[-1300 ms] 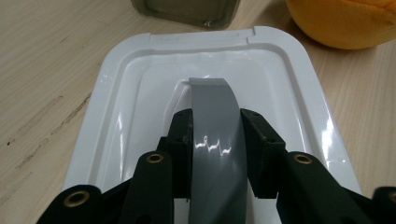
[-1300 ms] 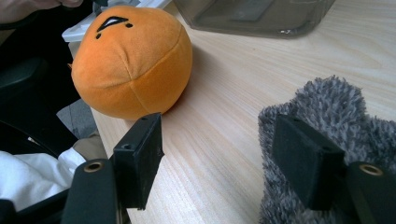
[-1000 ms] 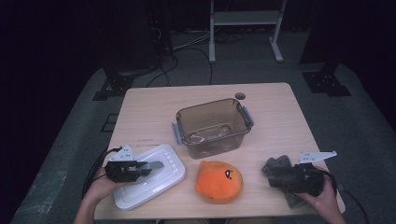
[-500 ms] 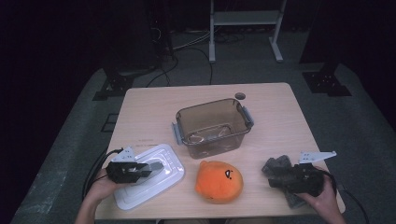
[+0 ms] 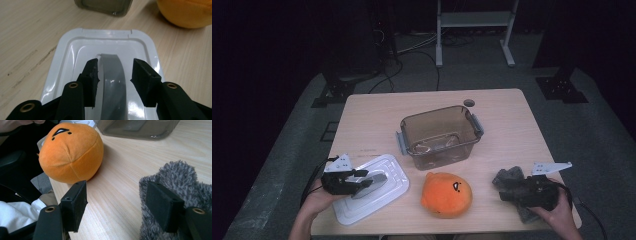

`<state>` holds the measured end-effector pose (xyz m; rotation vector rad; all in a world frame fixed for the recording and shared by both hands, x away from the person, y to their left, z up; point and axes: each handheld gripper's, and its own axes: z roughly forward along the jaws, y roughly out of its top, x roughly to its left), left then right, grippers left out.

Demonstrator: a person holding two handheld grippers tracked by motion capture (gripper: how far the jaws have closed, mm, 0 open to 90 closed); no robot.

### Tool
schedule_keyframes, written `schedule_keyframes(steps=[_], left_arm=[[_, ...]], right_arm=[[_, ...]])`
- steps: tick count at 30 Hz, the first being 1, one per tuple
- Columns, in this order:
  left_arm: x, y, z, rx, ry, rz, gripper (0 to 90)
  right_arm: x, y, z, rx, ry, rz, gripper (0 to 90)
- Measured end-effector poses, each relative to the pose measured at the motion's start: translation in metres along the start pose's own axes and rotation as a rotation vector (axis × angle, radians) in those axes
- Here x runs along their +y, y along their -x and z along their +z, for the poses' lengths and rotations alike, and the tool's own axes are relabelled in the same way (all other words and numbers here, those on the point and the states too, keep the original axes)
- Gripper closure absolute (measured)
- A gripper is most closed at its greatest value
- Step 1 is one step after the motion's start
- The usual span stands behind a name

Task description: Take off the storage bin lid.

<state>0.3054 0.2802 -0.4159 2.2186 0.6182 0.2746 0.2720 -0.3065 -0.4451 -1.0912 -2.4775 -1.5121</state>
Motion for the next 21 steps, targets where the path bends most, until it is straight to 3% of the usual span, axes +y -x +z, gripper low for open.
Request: schedule_keyframes(steps=[6,21], left_arm=[[0.014,0.012,-0.004,-0.018,0.040,0.026,48.8],[0.063,0.053,0.009,-0.146,0.097,0.140,36.4]], right_arm=[[0.000,0.000,0.000,0.000,-0.002,0.002,32.7],[0.000,0.000,0.000,-0.002,-0.002,0.002,32.6]])
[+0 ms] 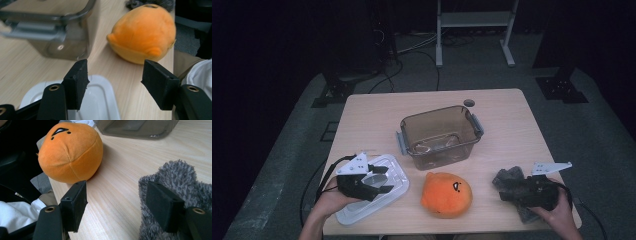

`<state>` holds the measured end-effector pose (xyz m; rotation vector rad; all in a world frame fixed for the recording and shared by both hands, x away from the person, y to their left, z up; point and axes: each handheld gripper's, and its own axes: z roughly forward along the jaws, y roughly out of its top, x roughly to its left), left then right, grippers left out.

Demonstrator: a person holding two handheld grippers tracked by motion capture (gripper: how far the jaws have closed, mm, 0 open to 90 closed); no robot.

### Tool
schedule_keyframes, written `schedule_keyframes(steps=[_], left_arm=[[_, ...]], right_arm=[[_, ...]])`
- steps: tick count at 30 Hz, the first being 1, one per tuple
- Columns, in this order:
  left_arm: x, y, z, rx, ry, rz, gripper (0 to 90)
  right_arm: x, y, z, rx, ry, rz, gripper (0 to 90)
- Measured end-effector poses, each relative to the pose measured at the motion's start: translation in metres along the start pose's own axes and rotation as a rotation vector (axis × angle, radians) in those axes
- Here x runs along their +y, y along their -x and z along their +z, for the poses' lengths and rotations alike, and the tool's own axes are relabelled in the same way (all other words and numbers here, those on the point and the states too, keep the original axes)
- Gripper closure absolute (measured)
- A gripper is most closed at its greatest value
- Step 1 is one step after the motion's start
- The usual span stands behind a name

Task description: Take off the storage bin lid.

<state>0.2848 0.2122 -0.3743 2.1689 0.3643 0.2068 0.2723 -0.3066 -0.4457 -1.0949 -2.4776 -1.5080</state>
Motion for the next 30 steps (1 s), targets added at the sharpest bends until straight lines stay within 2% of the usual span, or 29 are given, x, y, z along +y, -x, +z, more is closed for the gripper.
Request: schedule_keyframes(steps=[10,14,16,23,30], left_arm=[[0.028,0.012,0.027,-0.080,0.010,0.053,32.8],[0.038,0.015,0.037,-0.109,0.019,0.058,31.4],[0.042,0.017,0.042,-0.125,0.024,0.058,27.4],[0.054,0.023,0.060,-0.154,0.011,0.092,26.4],[0.061,0.026,0.077,-0.172,-0.002,0.100,22.4]], right_arm=[[0.000,0.000,0.000,0.002,-0.001,0.002,32.5],[0.000,0.000,0.000,0.003,-0.001,0.002,32.5],[0.000,0.000,0.000,0.005,0.000,0.002,32.6],[-0.001,0.001,-0.001,0.004,0.001,0.004,32.6],[-0.001,0.000,0.000,0.003,-0.004,-0.001,32.6]])
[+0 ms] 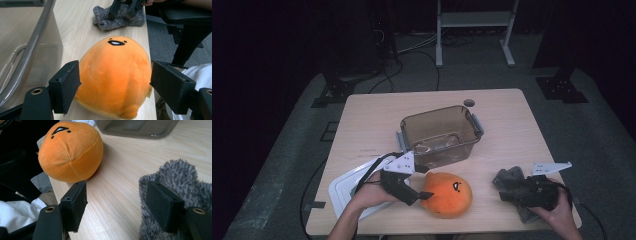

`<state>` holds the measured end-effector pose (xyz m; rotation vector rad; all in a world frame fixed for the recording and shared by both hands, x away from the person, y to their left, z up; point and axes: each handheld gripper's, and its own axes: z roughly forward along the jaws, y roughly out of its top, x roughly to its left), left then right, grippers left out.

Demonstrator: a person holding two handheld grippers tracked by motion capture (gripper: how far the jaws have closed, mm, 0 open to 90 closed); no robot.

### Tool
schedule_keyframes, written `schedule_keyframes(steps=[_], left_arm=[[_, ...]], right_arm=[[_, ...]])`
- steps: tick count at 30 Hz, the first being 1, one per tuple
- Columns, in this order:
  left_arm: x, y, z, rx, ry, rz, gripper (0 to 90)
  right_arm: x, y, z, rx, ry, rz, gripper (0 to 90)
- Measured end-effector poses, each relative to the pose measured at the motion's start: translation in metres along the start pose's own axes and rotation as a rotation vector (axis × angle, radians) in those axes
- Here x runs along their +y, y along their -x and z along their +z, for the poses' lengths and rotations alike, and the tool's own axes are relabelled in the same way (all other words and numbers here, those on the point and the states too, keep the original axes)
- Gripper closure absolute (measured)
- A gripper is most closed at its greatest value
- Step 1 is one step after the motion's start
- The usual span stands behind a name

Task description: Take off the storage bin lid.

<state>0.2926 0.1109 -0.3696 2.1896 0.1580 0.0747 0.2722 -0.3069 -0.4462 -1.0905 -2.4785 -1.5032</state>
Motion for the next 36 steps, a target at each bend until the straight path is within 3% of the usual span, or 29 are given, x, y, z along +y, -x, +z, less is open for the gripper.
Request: schedule_keyframes(steps=[4,22,29,36], left_arm=[[0.004,0.000,0.009,-0.007,0.011,0.001,19.4],[0.012,-0.007,0.047,-0.055,-0.024,0.001,16.0],[0.009,-0.014,0.053,-0.089,-0.033,-0.005,29.1],[0.003,-0.018,0.061,-0.115,-0.056,-0.021,33.1]], right_arm=[[0.000,0.000,-0.001,0.000,0.003,-0.002,32.6],[0.000,0.000,-0.001,-0.001,0.002,-0.009,32.6],[0.001,0.001,-0.001,0.000,0.003,-0.008,32.6],[0.001,0.001,-0.001,0.000,0.002,-0.011,32.6]])
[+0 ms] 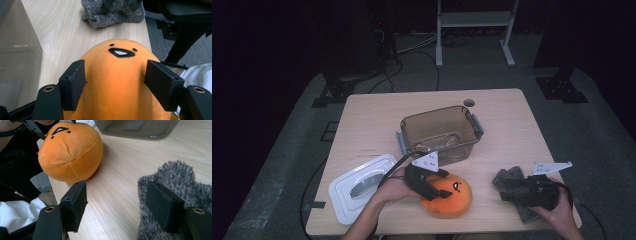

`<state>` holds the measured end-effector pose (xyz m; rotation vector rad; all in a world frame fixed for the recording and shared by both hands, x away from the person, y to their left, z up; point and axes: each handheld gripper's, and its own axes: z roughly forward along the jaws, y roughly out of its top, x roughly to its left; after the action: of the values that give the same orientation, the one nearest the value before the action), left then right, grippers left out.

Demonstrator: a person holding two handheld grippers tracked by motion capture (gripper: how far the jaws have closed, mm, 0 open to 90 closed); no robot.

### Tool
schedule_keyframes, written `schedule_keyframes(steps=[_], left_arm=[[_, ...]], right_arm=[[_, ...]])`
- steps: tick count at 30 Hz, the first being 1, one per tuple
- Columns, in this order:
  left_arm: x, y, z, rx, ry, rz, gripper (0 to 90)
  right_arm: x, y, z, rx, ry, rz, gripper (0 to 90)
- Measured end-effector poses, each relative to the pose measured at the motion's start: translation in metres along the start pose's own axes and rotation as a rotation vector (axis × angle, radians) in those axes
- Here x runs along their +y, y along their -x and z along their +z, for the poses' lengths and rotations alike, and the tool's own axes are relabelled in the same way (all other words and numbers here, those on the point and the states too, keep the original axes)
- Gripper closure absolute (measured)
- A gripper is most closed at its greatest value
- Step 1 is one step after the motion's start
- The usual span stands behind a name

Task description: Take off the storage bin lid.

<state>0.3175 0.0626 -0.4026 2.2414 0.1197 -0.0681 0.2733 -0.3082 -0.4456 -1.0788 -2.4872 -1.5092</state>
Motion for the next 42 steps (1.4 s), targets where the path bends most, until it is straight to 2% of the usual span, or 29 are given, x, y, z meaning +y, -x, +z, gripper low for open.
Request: schedule_keyframes(steps=[5,7,11,19,21,27,34,42], left_arm=[[-0.002,0.000,0.006,-0.007,-0.006,-0.011,35.1],[-0.004,0.000,0.009,-0.005,-0.012,-0.009,38.7],[-0.006,0.000,0.013,-0.018,-0.018,-0.030,44.1],[-0.003,0.002,0.013,-0.017,-0.057,0.005,59.4],[-0.003,0.002,0.014,-0.010,-0.050,0.016,60.6],[-0.002,0.003,0.013,-0.002,-0.041,0.010,66.3],[0.002,0.003,0.008,-0.016,-0.020,0.005,72.0],[0.008,0.002,0.004,-0.018,-0.014,0.006,73.3]], right_arm=[[0.000,0.000,0.001,0.001,-0.001,0.000,32.6],[0.000,-0.001,0.001,0.001,-0.004,0.001,32.6],[0.000,-0.001,0.001,0.001,-0.005,0.000,32.6],[0.001,-0.001,0.002,0.003,-0.009,0.002,32.6],[0.001,-0.001,0.003,0.004,-0.010,0.001,32.6],[0.001,-0.001,0.003,0.007,-0.011,0.003,32.6],[0.001,0.000,0.003,0.009,-0.009,0.001,32.6],[0.000,0.002,0.003,0.009,-0.008,0.003,32.6]])
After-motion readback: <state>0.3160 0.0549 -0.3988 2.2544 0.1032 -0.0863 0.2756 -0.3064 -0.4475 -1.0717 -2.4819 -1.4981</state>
